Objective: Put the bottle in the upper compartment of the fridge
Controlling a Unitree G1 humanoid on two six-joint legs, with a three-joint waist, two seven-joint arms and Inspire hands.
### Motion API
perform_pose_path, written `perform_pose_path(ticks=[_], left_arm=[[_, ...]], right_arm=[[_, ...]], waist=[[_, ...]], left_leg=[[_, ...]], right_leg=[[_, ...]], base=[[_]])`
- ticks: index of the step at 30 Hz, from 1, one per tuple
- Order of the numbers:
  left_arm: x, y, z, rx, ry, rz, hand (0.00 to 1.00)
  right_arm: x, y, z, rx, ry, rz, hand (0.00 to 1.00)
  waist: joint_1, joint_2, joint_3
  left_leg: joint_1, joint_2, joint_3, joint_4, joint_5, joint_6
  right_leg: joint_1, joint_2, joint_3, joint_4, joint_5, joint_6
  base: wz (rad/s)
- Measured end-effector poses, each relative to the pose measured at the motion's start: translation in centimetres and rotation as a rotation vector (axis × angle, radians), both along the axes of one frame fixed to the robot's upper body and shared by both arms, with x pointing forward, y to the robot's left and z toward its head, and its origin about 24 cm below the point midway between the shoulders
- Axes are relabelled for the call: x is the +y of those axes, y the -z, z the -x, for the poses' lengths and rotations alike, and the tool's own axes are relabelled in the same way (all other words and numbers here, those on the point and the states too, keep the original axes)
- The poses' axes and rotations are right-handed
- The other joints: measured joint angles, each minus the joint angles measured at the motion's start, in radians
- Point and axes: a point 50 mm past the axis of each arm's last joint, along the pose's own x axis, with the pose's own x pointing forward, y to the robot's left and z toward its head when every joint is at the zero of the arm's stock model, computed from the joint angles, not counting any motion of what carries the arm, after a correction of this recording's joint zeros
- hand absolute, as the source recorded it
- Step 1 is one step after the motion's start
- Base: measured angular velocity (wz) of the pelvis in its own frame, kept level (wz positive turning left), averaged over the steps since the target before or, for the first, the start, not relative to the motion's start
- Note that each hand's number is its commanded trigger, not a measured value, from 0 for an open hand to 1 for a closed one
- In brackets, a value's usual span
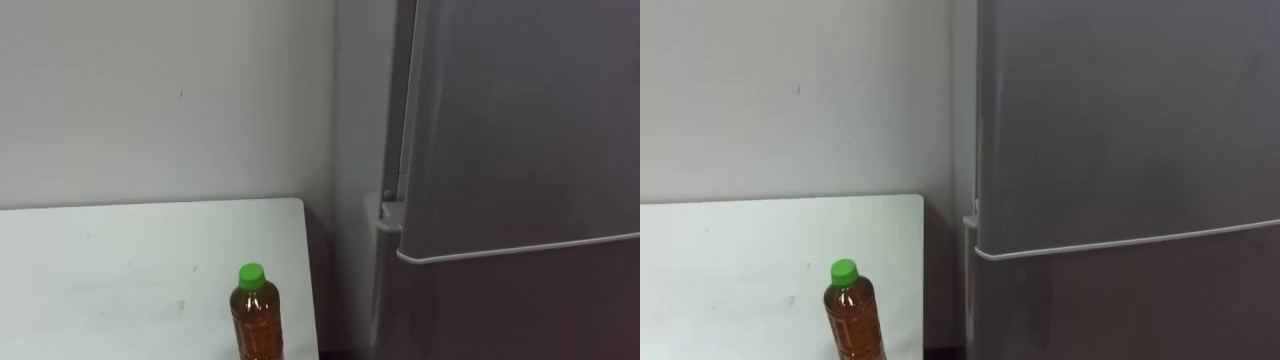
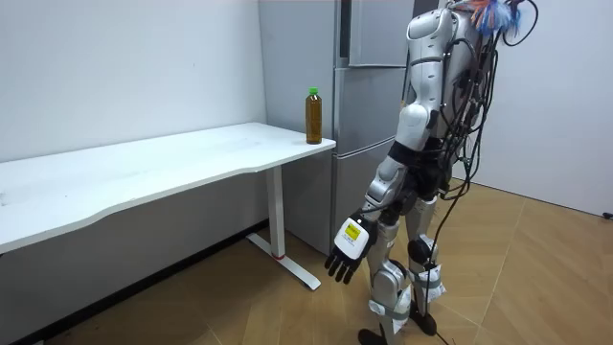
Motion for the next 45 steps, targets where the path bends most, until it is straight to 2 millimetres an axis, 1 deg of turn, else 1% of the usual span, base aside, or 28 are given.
perform_pose_path(ticks=[7,15,17,20,23,25,26,27,28,29,30,33,35,36,38,41,44,45], left_arm=[[0.1,-0.1,-0.6,-0.012,0.042,-0.043,0.0],[0.1,-0.1,-0.2,-0.001,0.021,-0.051,0.0],[0.1,-0.1,-0.1,-0.01,-0.022,-0.053,0.0],[0.2,-0.1,0.1,-0.033,-0.14,-0.043,0.0],[0.7,-0.3,0.2,-0.087,-0.333,-0.041,0.0],[1.0,-0.4,0.0,-0.12,-0.407,-0.055,0.0],[1.3,-0.6,-0.3,-0.147,-0.449,-0.065,0.0],[1.5,-0.7,-0.5,-0.162,-0.468,-0.067,0.0],[1.8,-0.9,-0.9,-0.197,-0.506,-0.072,0.0],[2.1,-1.2,-1.5,-0.236,-0.542,-0.085,0.0],[2.3,-1.3,-1.8,-0.259,-0.556,-0.089,0.0],[3.2,-2.4,-3.5,-0.387,-0.604,-0.105,0.0],[3.8,-3.7,-5.4,-0.519,-0.621,-0.119,0.0],[3.9,-4.1,-6.0,-0.553,-0.625,-0.117,0.0],[4.3,-5.7,-7.9,-0.683,-0.633,-0.129,0.0],[4.7,-7.1,-9.4,-0.793,-0.653,-0.146,0.0],[5.2,-9.2,-11.5,-0.926,-0.721,-0.151,0.0],[5.3,-9.5,-11.7,-0.946,-0.724,-0.15,0.0]], right_arm=[[0.0,-0.1,-0.2,-0.009,-0.022,-0.002,0.0],[0.0,0.0,-0.1,-0.006,-0.02,-0.006,0.0],[0.0,0.0,-0.1,-0.006,-0.019,-0.007,0.0],[0.0,0.0,0.0,-0.003,-0.021,-0.006,0.0],[-0.1,-0.1,0.0,-0.003,-0.022,-0.001,0.0],[-0.2,-0.1,0.0,-0.004,-0.027,0.003,0.0],[-0.3,-0.1,-0.1,-0.004,-0.031,0.004,0.0],[-0.3,-0.1,-0.1,-0.006,-0.032,0.006,0.0],[-0.5,-0.2,-0.1,-0.005,-0.035,0.01,0.0],[-0.6,-0.2,-0.1,-0.008,-0.031,0.013,0.0],[-0.7,-0.2,0.0,-0.011,-0.025,0.015,0.0],[-1.0,-0.3,-0.2,-0.025,-0.016,0.024,0.0],[-1.2,-0.4,-0.2,-0.036,-0.015,0.029,0.0],[-1.2,-0.4,-0.3,-0.037,-0.02,0.032,0.0],[-1.5,-0.5,-0.1,-0.044,-0.031,0.049,0.0],[-1.5,-0.5,0.0,-0.051,-0.029,0.057,0.0],[-1.6,-0.7,-0.1,-0.063,-0.051,0.065,0.0],[-1.6,-0.7,-0.1,-0.063,-0.053,0.066,0.0]], waist=[[-0.001,-0.001,-0.001],[-0.001,-0.004,-0.0012],[-0.002,-0.005,-0.0016],[-0.001,-0.003,-0.0023],[0.004,0.002,-0.0025],[0.004,0.006,-0.0023],[0.004,0.01,-0.0033],[0.005,0.021,-0.0077],[0.005,0.019,-0.0045],[0.005,0.026,-0.0061],[0.005,0.027,-0.0049],[0.007,0.04,-0.0024],[0.008,0.05,-0.0017],[0.008,0.053,-0.0013],[0.02,0.059,-0.0024],[0.028,0.061,-0.0021],[0.031,0.058,-0.0029],[0.031,0.058,-0.003]], left_leg=[[0.001,-0.001,0.0,-0.002,0.0,0.0],[0.003,-0.001,0.0,-0.003,0.0,0.0],[0.004,-0.001,-0.001,-0.003,0.0,0.0],[0.01,-0.001,-0.003,-0.002,-0.001,0.0],[0.013,-0.001,-0.002,-0.002,-0.001,-0.001],[0.013,-0.001,-0.002,-0.001,-0.001,-0.001],[0.013,-0.001,-0.002,-0.001,-0.001,-0.001],[0.014,-0.001,-0.002,0.0,-0.001,-0.001],[0.014,0.0,-0.002,0.001,-0.001,-0.001],[0.015,0.0,-0.002,0.0,-0.001,-0.001],[0.015,0.0,-0.002,0.0,-0.001,-0.001],[0.015,-0.001,-0.009,-0.004,-0.001,-0.001],[0.015,-0.001,-0.01,-0.004,-0.001,-0.001],[0.014,-0.001,-0.01,-0.004,-0.001,-0.001],[0.019,-0.001,-0.009,-0.003,-0.001,-0.001],[0.026,-0.001,-0.003,-0.003,-0.001,-0.001],[0.023,-0.001,0.002,-0.004,-0.001,-0.001],[0.023,-0.001,0.002,-0.004,-0.001,-0.001]], right_leg=[[0.0,0.0,0.0,0.0,0.0,0.0],[0.001,-0.001,0.0,-0.003,-0.001,0.001],[0.004,-0.001,-0.002,-0.003,-0.001,0.001],[0.011,-0.001,-0.002,-0.002,-0.001,0.001],[0.011,0.0,-0.001,-0.002,-0.001,0.001],[0.011,-0.001,-0.001,-0.002,-0.001,0.001],[0.012,0.0,-0.001,-0.001,-0.001,0.001],[0.012,0.0,-0.001,-0.001,-0.001,0.001],[0.013,-0.001,0.0,0.0,-0.001,0.001],[0.013,-0.001,0.0,0.001,-0.001,0.001],[0.014,-0.001,0.0,0.001,-0.001,0.001],[0.014,-0.001,0.0,0.001,-0.001,0.001],[0.016,-0.001,-0.003,0.002,-0.002,0.001],[0.016,0.0,-0.003,0.002,-0.002,0.001],[0.013,0.0,0.001,0.009,-0.002,0.0],[0.008,-0.002,0.004,0.02,-0.005,-0.001],[0.003,-0.002,0.003,0.017,-0.008,0.0],[0.002,-0.002,0.003,0.017,-0.008,0.0]], base=[[0.0],[0.0],[0.02],[0.0],[0.0],[0.0],[0.0],[0.0],[0.0],[0.0],[0.0],[0.01],[0.05],[0.0],[-0.06],[-0.07],[0.0],[0.0]])
